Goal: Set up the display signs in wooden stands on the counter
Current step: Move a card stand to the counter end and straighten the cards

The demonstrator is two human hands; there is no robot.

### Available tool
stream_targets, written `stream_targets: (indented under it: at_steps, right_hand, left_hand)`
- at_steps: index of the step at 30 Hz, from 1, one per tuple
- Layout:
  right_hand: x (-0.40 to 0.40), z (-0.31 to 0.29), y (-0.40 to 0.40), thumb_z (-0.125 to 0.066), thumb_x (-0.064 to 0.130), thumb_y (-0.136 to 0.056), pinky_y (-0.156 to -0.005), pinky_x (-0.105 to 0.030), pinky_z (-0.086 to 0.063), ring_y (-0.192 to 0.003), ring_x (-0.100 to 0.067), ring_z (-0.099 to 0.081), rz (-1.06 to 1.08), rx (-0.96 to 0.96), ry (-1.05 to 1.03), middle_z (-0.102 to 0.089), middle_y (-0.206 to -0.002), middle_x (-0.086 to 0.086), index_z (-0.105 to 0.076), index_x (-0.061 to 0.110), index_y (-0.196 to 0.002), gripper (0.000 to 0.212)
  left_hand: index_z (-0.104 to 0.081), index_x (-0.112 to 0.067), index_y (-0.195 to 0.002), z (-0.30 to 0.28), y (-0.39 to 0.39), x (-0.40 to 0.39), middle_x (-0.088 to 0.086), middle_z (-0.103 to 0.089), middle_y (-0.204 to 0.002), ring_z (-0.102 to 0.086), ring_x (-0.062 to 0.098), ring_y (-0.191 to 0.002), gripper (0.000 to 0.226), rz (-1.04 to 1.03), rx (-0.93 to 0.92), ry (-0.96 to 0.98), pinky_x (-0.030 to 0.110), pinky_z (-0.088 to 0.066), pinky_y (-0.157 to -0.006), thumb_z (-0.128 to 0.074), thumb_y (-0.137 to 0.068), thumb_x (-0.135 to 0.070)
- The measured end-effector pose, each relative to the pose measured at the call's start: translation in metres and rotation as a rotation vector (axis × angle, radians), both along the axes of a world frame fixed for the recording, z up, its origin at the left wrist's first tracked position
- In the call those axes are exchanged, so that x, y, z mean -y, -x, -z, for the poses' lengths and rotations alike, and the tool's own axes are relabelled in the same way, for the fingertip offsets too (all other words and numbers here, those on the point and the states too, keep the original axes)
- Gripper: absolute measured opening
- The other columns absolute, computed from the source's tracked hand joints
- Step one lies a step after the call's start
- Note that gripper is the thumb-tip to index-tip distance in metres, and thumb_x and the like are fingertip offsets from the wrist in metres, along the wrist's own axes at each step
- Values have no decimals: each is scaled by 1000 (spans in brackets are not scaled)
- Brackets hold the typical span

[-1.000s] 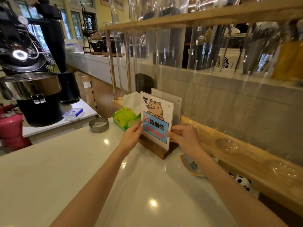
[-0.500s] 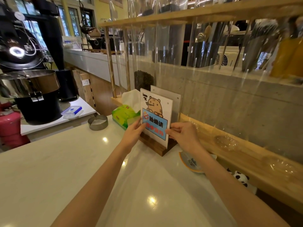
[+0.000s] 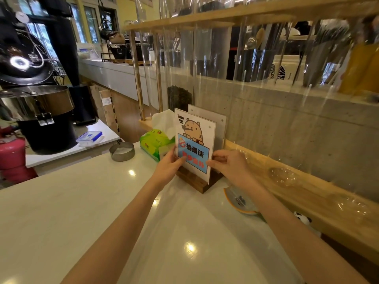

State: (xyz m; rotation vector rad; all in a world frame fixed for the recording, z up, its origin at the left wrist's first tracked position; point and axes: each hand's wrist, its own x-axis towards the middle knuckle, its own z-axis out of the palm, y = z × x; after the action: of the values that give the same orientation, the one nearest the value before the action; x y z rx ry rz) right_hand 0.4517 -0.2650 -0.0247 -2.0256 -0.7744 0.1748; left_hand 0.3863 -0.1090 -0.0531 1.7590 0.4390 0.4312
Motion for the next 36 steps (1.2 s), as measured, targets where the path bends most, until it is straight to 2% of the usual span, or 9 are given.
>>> stream_targets:
  at_steps: [3, 6, 8, 10, 15, 22, 29, 32, 36]
  right_hand:
    - [8, -2, -4, -65, 13, -81, -84, -31, -51, -107, -21, -62, -15, 12, -4, -64, -120, -9, -56, 11, -120, 41]
    - [16, -1, -13, -63, 13, -82, -75, -17, -47, -94, -13, -60, 160, 133, -174, -67, -110, -8, -60, 11, -115, 34]
    - [19, 3, -22, -64, 14, -81, -73, -21, -49, -93, -19, -62, 309, 142, -289, -68, -105, -11, -61, 9, -110, 29]
    - [15, 9, -27, -66, 16, -80, -77, -30, -51, -96, -25, -63, 358, 92, -260, -68, -106, -13, -59, 8, -112, 33]
    - [-2, 25, -29, -63, 11, -81, -85, -37, -52, -104, -28, -61, 256, 64, -115, -66, -115, -15, -57, 6, -116, 36]
    - [-12, 34, -32, -60, 9, -84, -81, -33, -50, -101, -30, -63, 280, 153, -107, -68, -109, -18, -64, 1, -105, 23]
    - [-11, 35, -33, -61, 10, -83, -80, -29, -48, -102, -29, -64, 278, 125, -113, -68, -110, -19, -62, -1, -108, 28]
    - [-11, 31, -36, -60, 9, -83, -82, -32, -48, -104, -30, -62, 247, 90, -90, -67, -113, -19, -60, -1, -111, 29]
    - [-6, 21, -34, -55, 7, -85, -88, -35, -48, -114, -27, -56, 198, -8, -32, -60, -125, -15, -50, 6, -123, 38]
  left_hand:
    - [-24, -24, -138, 0, 4, 8, 1, -49, -130, -47, 22, -123, 65, 6, -66, -153, 36, -43, -97, -58, -84, -20]
    - [-16, -24, -140, 9, 7, 14, -5, -44, -128, -45, 19, -122, 82, 35, -169, -300, 28, -43, -92, -68, -75, -25]
    - [-14, -28, -140, 19, 5, 17, 1, -42, -136, -43, 21, -124, 97, 13, -248, -416, 35, -45, -99, -74, -65, -39]
    - [-16, -25, -140, 26, 4, 25, 5, -40, -137, -40, 23, -126, 102, -30, -353, -524, 41, -46, -99, -74, -59, -48]
    - [-33, -19, -131, 39, 6, 45, 7, -42, -132, -46, 23, -117, 92, -54, -459, -692, 37, -50, -93, -70, -56, -59]
    - [-35, -13, -132, 39, 4, 49, 11, -37, -135, -48, 20, -116, 71, -80, -399, -644, 32, -46, -96, -67, -74, -39]
    - [-35, -12, -131, 38, 4, 49, 12, -36, -136, -48, 20, -115, 70, -86, -378, -596, 31, -47, -94, -67, -74, -36]
    - [-37, -12, -130, 37, 5, 49, 12, -38, -134, -48, 19, -113, 68, -76, -368, -584, 31, -48, -93, -67, -74, -36]
    - [-41, -15, -127, 30, 14, 44, 8, -44, -129, -47, 18, -114, 64, -34, -338, -515, 29, -46, -92, -68, -73, -37]
